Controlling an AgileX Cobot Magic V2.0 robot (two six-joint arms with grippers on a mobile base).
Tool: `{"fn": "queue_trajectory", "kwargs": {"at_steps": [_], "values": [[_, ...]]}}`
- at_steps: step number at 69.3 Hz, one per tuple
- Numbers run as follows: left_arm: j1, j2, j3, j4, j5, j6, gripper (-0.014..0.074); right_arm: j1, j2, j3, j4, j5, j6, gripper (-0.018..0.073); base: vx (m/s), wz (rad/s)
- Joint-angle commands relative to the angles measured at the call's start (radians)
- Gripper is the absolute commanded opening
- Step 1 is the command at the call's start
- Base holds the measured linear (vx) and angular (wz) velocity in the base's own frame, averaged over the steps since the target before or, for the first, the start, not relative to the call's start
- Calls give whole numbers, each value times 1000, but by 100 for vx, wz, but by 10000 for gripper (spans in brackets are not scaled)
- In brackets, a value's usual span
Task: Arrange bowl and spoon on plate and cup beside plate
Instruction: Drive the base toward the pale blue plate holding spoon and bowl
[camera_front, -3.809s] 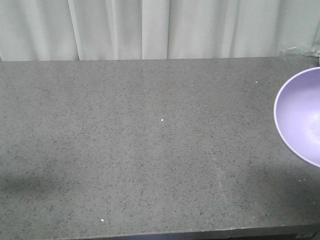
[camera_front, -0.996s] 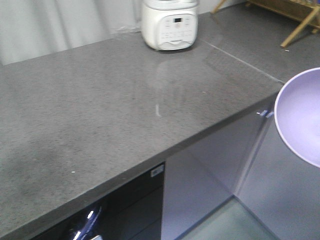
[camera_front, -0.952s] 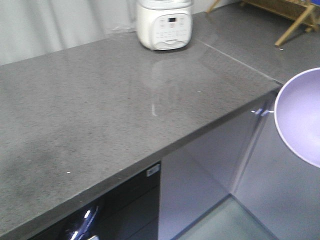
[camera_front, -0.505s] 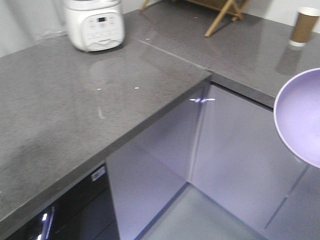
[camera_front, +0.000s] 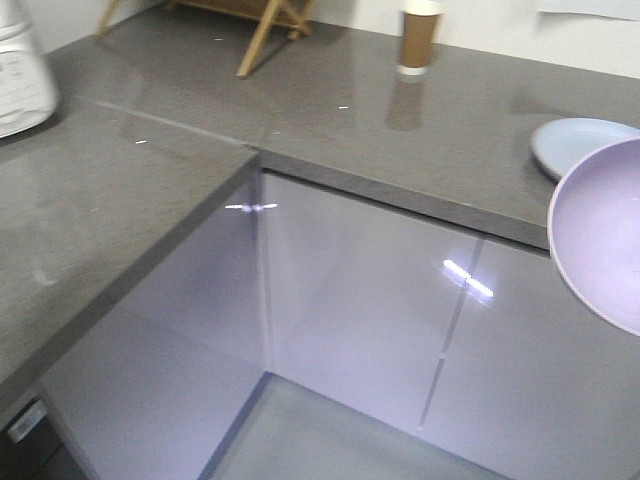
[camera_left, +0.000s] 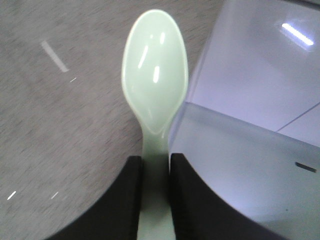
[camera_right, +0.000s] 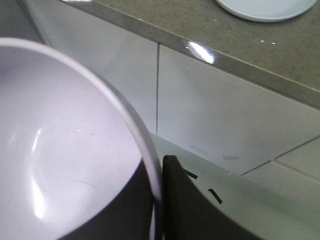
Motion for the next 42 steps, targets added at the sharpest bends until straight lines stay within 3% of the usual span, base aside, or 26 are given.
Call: {"fn": "queue_trajectory", "kwargs": {"at_steps": [1,42], "values": [[2,-18,-24,-4,-57,0,-6,-5,-3,-28,-7,-54,-6,-6,11,-64],[2,-18,-24,-4,-59,0,-7,-5,-4,-28,-7,-54,-6,-6,14,-55]]}}
